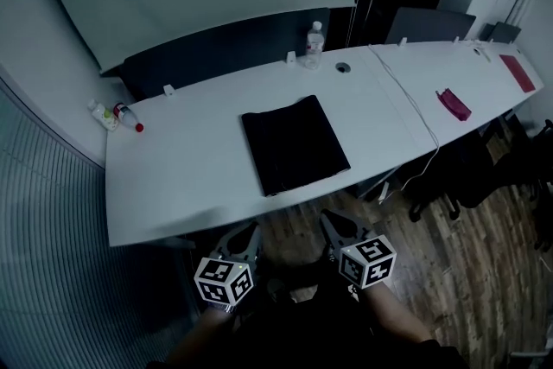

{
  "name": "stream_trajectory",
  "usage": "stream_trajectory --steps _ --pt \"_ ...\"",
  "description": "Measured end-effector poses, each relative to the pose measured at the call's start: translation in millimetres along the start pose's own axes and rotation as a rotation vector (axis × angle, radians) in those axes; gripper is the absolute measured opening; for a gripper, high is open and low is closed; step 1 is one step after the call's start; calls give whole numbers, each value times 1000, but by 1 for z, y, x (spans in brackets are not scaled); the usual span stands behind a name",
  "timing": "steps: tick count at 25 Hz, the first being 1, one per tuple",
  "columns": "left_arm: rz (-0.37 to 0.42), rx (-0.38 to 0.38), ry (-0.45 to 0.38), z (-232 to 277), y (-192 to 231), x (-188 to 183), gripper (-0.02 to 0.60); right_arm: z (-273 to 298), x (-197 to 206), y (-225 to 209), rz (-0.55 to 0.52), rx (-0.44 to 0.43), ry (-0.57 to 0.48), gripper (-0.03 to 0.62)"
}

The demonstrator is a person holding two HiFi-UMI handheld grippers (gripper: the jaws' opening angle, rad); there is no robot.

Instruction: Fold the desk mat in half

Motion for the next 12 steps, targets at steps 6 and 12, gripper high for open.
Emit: stream_trajectory --steps 6,12 --pt "5 36 22 -5 -7 9 6 -20 24 -6 61 38 -1 23" --pt "4 46 25 -4 -11 11 6 -24 24 -3 118 27 -5 23"
Point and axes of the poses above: the fingertips, and each gripper's own axes: z forward along the fingers, y to its left, x out of its underside, the point moved 4 cm from there along -z, backward along the fingers, and after that the axes turned 3 degrees about z, right-handed, at the moved point
